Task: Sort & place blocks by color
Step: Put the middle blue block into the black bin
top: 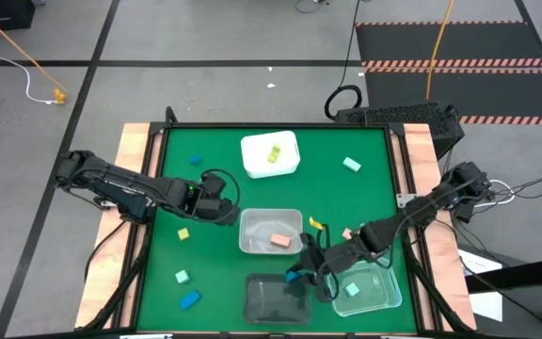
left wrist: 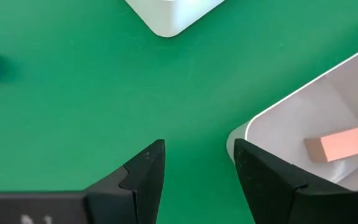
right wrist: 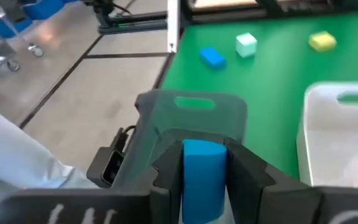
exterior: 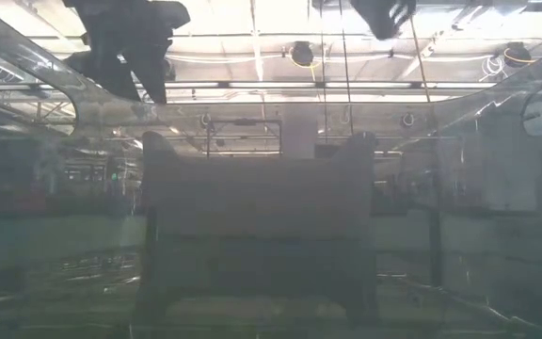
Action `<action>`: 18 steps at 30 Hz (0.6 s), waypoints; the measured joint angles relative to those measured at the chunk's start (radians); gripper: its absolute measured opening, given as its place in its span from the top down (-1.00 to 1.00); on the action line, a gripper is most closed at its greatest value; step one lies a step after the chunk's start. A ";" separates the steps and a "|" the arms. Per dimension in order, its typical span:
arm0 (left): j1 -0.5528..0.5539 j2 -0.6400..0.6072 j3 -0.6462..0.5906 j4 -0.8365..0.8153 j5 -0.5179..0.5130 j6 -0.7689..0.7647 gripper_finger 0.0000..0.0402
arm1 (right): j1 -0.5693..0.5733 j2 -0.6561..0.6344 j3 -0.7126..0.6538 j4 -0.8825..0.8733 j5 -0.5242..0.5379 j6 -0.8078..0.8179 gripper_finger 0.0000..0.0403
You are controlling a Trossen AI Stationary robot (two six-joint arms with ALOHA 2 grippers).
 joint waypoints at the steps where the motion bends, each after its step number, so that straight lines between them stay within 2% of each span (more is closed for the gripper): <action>1: 0.000 0.000 0.000 0.000 0.000 -0.006 0.05 | 0.006 0.000 0.000 0.014 0.001 -0.025 0.62; 7: 0.000 0.000 0.000 0.004 0.000 -0.033 0.04 | 0.035 0.000 0.001 0.082 0.074 -0.112 0.62; 14: 0.000 0.000 0.000 0.062 0.001 -0.030 0.06 | 0.038 0.000 0.001 0.111 0.074 -0.105 0.62; 18: 0.000 0.000 0.000 0.062 0.001 -0.031 0.07 | 0.038 0.000 0.001 0.114 0.073 -0.068 0.55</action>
